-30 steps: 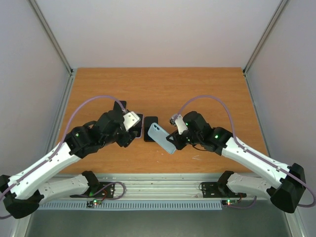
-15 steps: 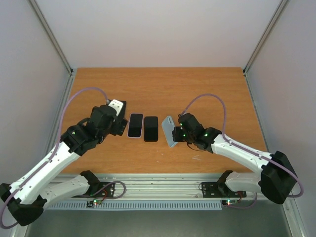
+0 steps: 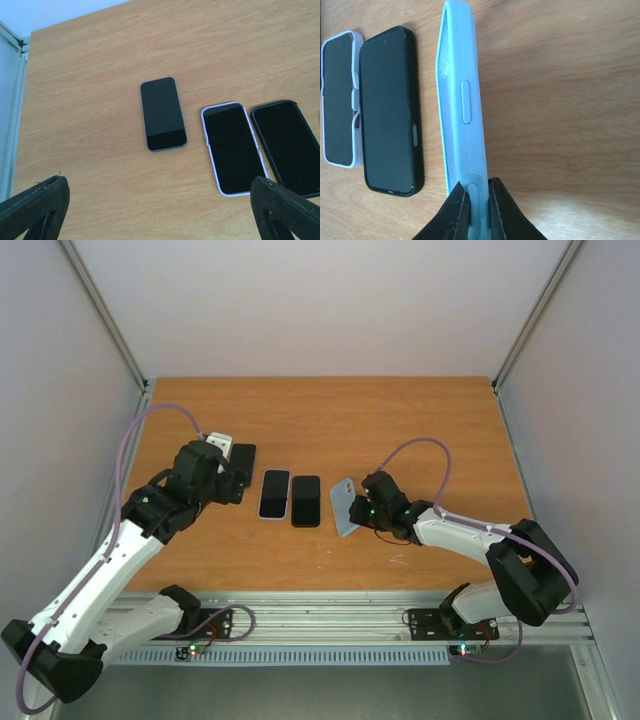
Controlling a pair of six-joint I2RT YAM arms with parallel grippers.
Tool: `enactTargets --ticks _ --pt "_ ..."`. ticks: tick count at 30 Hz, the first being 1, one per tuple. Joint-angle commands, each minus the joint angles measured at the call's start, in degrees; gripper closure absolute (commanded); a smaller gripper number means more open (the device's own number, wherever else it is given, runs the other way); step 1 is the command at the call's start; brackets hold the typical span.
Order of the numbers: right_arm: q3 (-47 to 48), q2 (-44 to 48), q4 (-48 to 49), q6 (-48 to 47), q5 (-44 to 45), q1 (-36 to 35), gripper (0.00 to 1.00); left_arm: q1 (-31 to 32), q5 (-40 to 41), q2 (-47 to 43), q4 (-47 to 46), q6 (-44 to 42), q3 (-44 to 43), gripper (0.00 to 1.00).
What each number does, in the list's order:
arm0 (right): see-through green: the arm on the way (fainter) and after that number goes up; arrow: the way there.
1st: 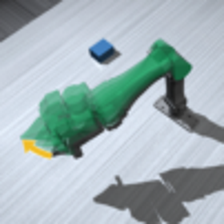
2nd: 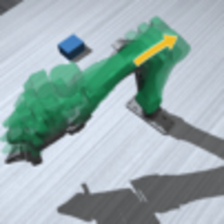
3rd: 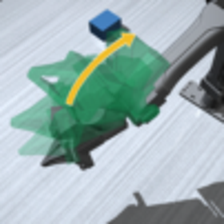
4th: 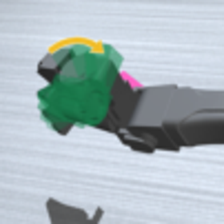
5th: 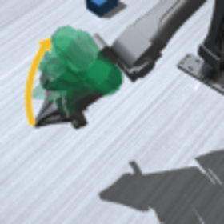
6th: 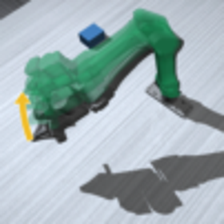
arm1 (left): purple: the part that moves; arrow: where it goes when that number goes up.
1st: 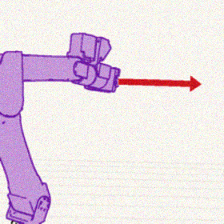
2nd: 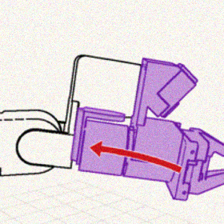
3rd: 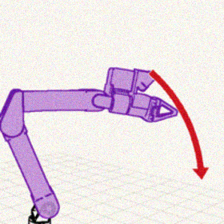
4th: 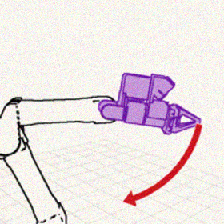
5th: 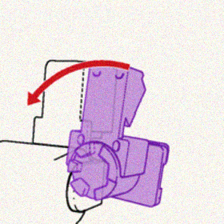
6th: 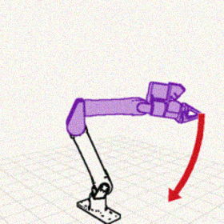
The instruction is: Put the phone into the phone case
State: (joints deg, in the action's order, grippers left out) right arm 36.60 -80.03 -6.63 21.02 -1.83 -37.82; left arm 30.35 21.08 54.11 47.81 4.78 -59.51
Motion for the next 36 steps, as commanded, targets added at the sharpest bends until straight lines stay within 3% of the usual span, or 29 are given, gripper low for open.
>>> enactTargets --ticks 1,9,17,20,26,31,36 --pt "-2.72 -1.01 4.71 1.34 -3.42 2.25 0.93 -1.52 -2.54 0.94 -2.45 1.52 0.27 0.01" --pt "-3.85 -1.48 3.89 0.05 -5.48 4.89 0.71 -3.18 -1.13 2.76 -2.52 1.51 0.60 0.01" --pt "-4.03 0.37 0.14 -1.87 -4.66 6.35 0.60 -3.56 0.92 6.67 -2.43 1.78 0.18 0.01" --pt "-3.47 1.61 -2.81 -3.28 -3.14 6.37 0.55 -5.47 -1.88 8.86 -2.63 2.74 -0.52 0.01" --pt "-3.27 5.07 -7.33 -5.55 0.73 6.36 0.31 -12.21 -9.50 16.72 -2.73 6.86 -3.81 0.01" --pt "-3.93 7.86 -7.57 -6.12 1.65 6.34 0.17 -15.98 -16.68 25.67 -2.22 8.34 -8.45 0.01" --pt "-4.71 8.90 -6.47 -5.74 1.65 6.36 0.03 -17.83 -17.29 35.55 0.37 8.24 -16.15 0.01"
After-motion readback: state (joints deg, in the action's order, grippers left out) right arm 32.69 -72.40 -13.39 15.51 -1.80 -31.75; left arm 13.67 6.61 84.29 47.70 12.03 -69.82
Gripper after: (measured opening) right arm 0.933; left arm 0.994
